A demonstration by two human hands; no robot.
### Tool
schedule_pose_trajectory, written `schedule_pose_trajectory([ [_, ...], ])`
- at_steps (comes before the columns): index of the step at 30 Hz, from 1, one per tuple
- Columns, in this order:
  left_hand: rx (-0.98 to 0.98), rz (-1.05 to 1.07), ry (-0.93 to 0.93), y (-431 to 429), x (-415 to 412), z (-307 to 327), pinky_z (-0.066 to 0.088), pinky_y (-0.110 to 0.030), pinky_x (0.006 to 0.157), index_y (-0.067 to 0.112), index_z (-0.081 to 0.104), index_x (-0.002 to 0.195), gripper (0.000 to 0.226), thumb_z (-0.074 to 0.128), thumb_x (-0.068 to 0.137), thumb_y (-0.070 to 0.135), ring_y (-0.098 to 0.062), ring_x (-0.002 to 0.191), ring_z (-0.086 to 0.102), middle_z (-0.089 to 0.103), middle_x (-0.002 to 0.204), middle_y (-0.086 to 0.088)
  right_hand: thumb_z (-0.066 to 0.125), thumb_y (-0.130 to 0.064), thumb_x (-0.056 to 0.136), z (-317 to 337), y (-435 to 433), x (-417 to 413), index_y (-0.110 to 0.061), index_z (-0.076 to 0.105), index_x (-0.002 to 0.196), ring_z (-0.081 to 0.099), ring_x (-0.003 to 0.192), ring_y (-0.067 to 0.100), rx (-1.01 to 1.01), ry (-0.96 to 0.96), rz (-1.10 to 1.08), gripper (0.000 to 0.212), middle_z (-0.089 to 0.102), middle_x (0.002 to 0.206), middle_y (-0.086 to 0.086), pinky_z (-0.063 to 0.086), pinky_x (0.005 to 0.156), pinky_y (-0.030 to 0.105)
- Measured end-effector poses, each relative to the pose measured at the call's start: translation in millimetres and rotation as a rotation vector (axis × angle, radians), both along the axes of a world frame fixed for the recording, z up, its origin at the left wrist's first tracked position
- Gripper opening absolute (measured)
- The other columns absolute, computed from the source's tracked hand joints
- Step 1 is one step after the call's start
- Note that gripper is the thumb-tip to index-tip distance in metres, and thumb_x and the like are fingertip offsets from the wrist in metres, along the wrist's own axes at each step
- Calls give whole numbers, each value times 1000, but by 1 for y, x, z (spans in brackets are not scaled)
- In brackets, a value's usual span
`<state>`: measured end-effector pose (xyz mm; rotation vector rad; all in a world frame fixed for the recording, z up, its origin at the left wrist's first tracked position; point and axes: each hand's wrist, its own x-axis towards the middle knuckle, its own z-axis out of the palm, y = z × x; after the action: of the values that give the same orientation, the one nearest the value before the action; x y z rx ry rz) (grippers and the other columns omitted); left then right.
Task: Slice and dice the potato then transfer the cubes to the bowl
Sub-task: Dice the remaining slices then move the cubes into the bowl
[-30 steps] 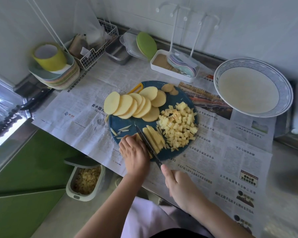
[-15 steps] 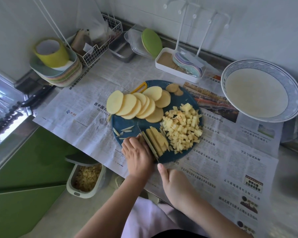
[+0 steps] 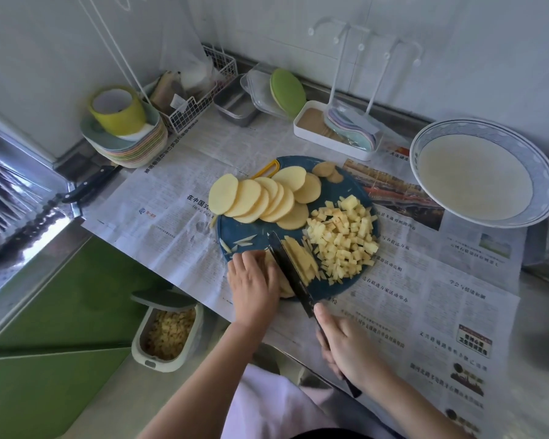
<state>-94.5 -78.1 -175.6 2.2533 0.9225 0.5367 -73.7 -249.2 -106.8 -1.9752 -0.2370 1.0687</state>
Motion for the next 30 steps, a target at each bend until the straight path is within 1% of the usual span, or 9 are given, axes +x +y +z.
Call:
schedule_pose_trajectory([
  [4, 15, 25, 16, -3, -2, -1, 19, -22, 83, 14, 49, 101, 31, 34, 92, 40, -8, 91, 27, 36, 96, 4, 34, -56, 96, 11, 1, -1, -9, 43, 68, 31, 38, 18, 54, 105, -42, 55, 35, 49, 6, 26, 39, 27],
  [8, 24, 57, 41, -5, 0, -3, 16, -22, 83, 12, 48, 101, 28, 36, 93, 36, -6, 91, 22, 34, 98, 3, 34, -55, 97, 15, 3, -5, -11, 41, 64, 30, 37, 16, 62, 98, -38, 55, 34, 47, 4, 27, 39, 26],
  [12, 55, 68, 52, -6, 1, -3, 14, -22, 80, 14, 42, 92, 21, 35, 92, 34, -15, 92, 29, 31, 96, 1, 35, -55, 96, 15, 3, -5, -9, 40, 68, 27, 37, 15, 58, 120, -45, 55, 31, 49, 5, 24, 40, 27],
  [14, 51, 71, 61, -6, 1, -4, 16, -24, 80, 17, 35, 88, 14, 37, 92, 31, -18, 93, 31, 32, 96, -1, 34, -54, 97, 16, 3, -4, -8, 40, 68, 28, 36, 14, 61, 107, -24, 55, 32, 50, 5, 24, 39, 26],
  [17, 38, 93, 64, -6, 2, -7, 18, -26, 81, 14, 39, 88, 17, 38, 92, 31, -20, 94, 32, 39, 97, -7, 32, -54, 98, 17, 2, -3, -7, 40, 67, 29, 36, 12, 46, 88, 7, 56, 32, 49, 5, 27, 38, 22],
  [19, 57, 106, 41, -7, 3, -8, 16, -24, 79, 14, 39, 86, 19, 36, 91, 32, -19, 91, 30, 41, 94, -9, 31, -55, 97, 17, 2, -3, -9, 38, 66, 29, 36, 11, 19, 75, 27, 56, 32, 47, 1, 29, 39, 21],
  [24, 96, 101, 12, -6, 5, -11, 15, -25, 76, 17, 31, 84, 14, 34, 91, 29, -17, 85, 28, 32, 90, -3, 27, -57, 97, 17, 6, 1, -14, 34, 64, 27, 32, 5, -59, 27, 59, 55, 30, 41, -8, 27, 39, 18],
  [27, 122, 92, 6, -5, 6, -14, 17, -27, 75, 18, 29, 84, 12, 35, 91, 26, -12, 83, 22, 29, 89, -2, 25, -60, 94, 12, 8, -1, -16, 31, 59, 26, 33, 6, -105, -43, 87, 56, 30, 42, -8, 25, 44, 22],
  [30, 131, 80, 5, -5, 6, -15, 16, -27, 75, 18, 29, 83, 12, 34, 91, 25, -11, 83, 18, 29, 88, -2, 24, -61, 92, 11, 8, -2, -16, 29, 59, 26, 32, 6, -113, -40, 98, 56, 28, 37, -9, 23, 43, 22],
])
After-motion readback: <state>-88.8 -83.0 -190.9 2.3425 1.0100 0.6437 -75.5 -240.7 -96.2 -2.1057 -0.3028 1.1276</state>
